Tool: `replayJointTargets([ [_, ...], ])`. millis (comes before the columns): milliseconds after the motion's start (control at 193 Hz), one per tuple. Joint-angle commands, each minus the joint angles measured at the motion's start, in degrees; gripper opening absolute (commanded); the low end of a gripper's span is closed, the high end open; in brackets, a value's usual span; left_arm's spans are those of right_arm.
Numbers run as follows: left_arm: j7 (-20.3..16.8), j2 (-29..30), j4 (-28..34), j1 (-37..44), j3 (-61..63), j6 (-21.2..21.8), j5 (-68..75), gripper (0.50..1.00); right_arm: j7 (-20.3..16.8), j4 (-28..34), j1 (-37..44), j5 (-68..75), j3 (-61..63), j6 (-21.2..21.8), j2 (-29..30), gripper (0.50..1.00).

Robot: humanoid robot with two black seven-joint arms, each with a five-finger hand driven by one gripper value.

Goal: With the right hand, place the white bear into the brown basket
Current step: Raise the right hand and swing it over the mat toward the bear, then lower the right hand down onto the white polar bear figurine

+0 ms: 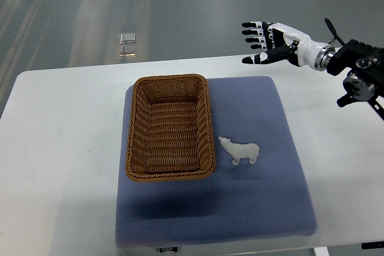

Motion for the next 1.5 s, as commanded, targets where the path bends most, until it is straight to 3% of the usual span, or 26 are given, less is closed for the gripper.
replayJointTargets([
  [0,0.0,0.0,0.0,-0.2,0.0,0.0,0.0,1.0,-4.3,1.7,7.3,-3.4,-10.6,7.4,-5.5,0.924],
  [130,0.0,0.0,0.0,-0.3,0.0,0.0,0.1,1.0,-8.2,6.0,17.2,-4.6,-23.5,13.8,-11.4,0.924],
  [348,0.0,0.0,0.0,-0.3,-0.1,-0.1,0.1,1.0,-12.6,16.9,24.7,-7.3,-29.5,13.8,-18.4,0.924],
  [535,0.1,0.0,0.0,-0.3,-0.1,-0.1,0.0,1.0,-12.6,22.5,25.3,-6.1,-28.7,13.8,-21.4,0.924],
  [768,0.0,0.0,0.1,-0.3,-0.1,0.0,0.0,1.0,-12.2,27.2,21.9,4.0,-26.2,12.6,-21.8,0.921],
  [945,0.0,0.0,0.3,-0.3,-0.1,0.0,-0.2,1.0,-12.1,27.2,14.8,4.5,-24.1,6.5,-17.9,0.921],
  [1495,0.0,0.0,0.5,-0.2,0.0,0.0,-0.2,1.0,-11.5,27.4,-3.9,3.7,-14.1,0.2,-12.1,0.915],
])
